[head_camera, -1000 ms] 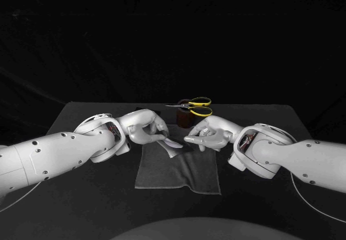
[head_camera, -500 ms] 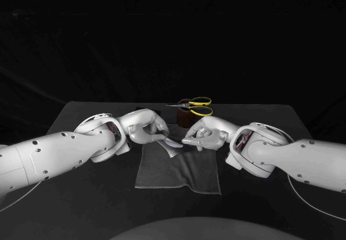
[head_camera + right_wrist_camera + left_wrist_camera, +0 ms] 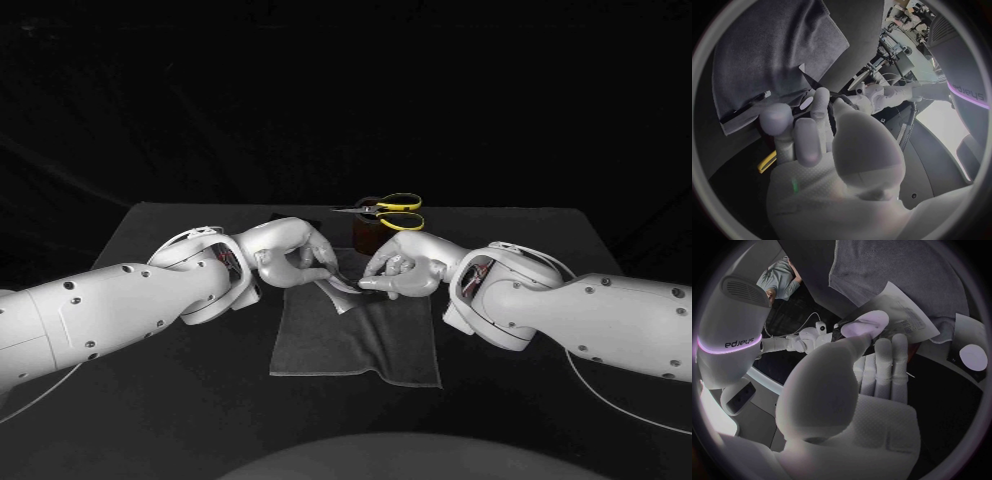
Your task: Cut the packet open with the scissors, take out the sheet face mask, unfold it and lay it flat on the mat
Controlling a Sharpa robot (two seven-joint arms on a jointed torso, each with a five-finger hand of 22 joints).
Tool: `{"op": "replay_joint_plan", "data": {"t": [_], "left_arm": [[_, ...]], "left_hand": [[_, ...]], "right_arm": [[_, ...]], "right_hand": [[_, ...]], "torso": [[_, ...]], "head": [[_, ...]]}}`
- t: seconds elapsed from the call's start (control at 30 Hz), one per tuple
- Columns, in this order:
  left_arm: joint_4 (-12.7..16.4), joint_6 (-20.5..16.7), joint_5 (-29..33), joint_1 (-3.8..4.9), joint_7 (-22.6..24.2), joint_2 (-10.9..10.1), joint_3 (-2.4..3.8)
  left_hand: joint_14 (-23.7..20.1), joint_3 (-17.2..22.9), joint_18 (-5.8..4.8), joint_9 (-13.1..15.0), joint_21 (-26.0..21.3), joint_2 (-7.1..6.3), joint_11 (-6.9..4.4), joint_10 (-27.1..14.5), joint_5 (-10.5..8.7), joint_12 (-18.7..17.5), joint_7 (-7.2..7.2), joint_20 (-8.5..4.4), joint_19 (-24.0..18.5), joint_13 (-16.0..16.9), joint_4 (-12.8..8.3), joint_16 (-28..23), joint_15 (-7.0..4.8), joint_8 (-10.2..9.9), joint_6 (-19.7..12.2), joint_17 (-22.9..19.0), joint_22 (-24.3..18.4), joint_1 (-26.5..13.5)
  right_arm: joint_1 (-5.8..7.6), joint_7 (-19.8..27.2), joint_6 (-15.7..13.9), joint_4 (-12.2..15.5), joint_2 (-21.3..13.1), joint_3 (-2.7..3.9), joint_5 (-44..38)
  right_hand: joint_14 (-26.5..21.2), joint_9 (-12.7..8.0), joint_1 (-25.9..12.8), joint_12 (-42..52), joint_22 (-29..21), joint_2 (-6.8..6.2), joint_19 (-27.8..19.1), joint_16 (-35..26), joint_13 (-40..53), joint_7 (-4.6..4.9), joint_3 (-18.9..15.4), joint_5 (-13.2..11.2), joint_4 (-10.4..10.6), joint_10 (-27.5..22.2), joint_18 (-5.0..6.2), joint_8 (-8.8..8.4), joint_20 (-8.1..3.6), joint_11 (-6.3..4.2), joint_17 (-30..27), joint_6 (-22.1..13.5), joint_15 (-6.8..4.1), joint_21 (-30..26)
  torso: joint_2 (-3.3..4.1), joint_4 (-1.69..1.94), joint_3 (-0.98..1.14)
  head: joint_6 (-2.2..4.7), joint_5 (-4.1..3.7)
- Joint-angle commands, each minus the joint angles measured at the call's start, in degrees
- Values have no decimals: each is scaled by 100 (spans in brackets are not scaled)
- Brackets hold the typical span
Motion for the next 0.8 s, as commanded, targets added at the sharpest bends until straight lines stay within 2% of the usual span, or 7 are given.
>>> {"op": "replay_joint_plan", "data": {"t": [0.03, 0.17, 0.43, 0.6, 0.73, 0.77, 0.8], "left_arm": [[43, 9, 67, 2, 58, 26, 5], [46, 8, 78, 2, 57, 29, 5], [35, 7, 108, 2, 45, 26, 5], [12, 10, 124, 2, 33, 24, 5], [-12, 15, 148, 3, 27, 20, 5], [-17, 16, 152, 3, 25, 19, 5], [-22, 17, 157, 3, 24, 17, 5]], "left_hand": [[14, -3, 80, 8, 29, 45, 10, 40, 20, 25, 42, 8, 19, 6, -41, 14, -25, 9, 7, -6, 11, -36], [14, -3, 80, 8, 29, 45, 10, 40, 20, 25, 42, 8, 19, 6, -41, 14, -25, 9, 7, -6, 11, -36], [17, -2, 80, 8, 30, 46, 11, 41, 20, 26, 43, 9, 20, 7, -45, 14, -24, 9, 8, -7, 12, -38], [19, 0, 80, 8, 31, 47, 11, 42, 20, 27, 44, 9, 22, 7, -48, 14, -24, 9, 8, -8, 13, -41], [22, 0, 80, 8, 33, 48, 12, 43, 20, 28, 44, 9, 23, 8, -50, 14, -24, 10, 9, -10, 14, -44], [22, 0, 80, 8, 33, 48, 12, 43, 20, 28, 44, 9, 23, 8, -50, 14, -24, 10, 9, -10, 14, -44], [22, 0, 80, 8, 33, 48, 12, 43, 20, 28, 44, 9, 23, 8, -50, 14, -24, 10, 9, -10, 14, -44]], "right_arm": [[2, -141, 10, -34, 68, 3, -194], [2, -171, 13, -54, 121, 3, -251], [2, -250, 72, -53, 157, 3, -445], [2, -267, 104, -34, 149, 3, -616], [1, -234, 172, 10, 113, 3, -781], [1, -222, 192, 23, 102, 3, -819], [1, -212, 207, 36, 91, 3, -855]], "right_hand": [[188, 1, 70, 30, 31, -27, 34, 37, 11, 9, 31, -31, -15, 3, -22, 31, -3, -25, 30, 51, -33, 37], [196, 5, 182, 26, 80, -86, 52, 66, 21, -5, 58, -35, -77, 9, -29, 47, -13, -39, 71, 75, -44, 75], [195, 5, 544, -23, 136, -310, 55, 88, 28, -23, 159, -34, -315, -13, -34, 70, -37, -64, 108, 112, -67, 102], [197, -6, 698, -58, 162, -374, 55, 102, 20, -26, 266, 5, -414, -30, -37, 74, -43, -71, 132, 139, -73, 112], [194, -37, 718, -103, 190, -510, 49, 102, 9, -16, 464, 421, -442, -41, -39, 60, -43, -64, 140, 161, -67, 116], [193, -55, 673, -124, 200, -631, 42, 99, 7, -9, 606, 721, -427, -39, -36, 49, -42, -58, 141, 169, -69, 110], [192, -61, 644, -129, 204, -684, 38, 98, 7, -8, 659, 782, -417, -35, -37, 46, -39, -59, 142, 173, -66, 108]], "torso": [[2, 5, -4], [-1, 7, -5], [1, 2, -4], [-1, -3, 1], [0, -2, 4], [0, -3, 4], [0, -3, 4]], "head": [[-1, -7], [3, -7], [-7, 5], [-8, 8], [-10, 10], [-8, 10], [-9, 11]]}}
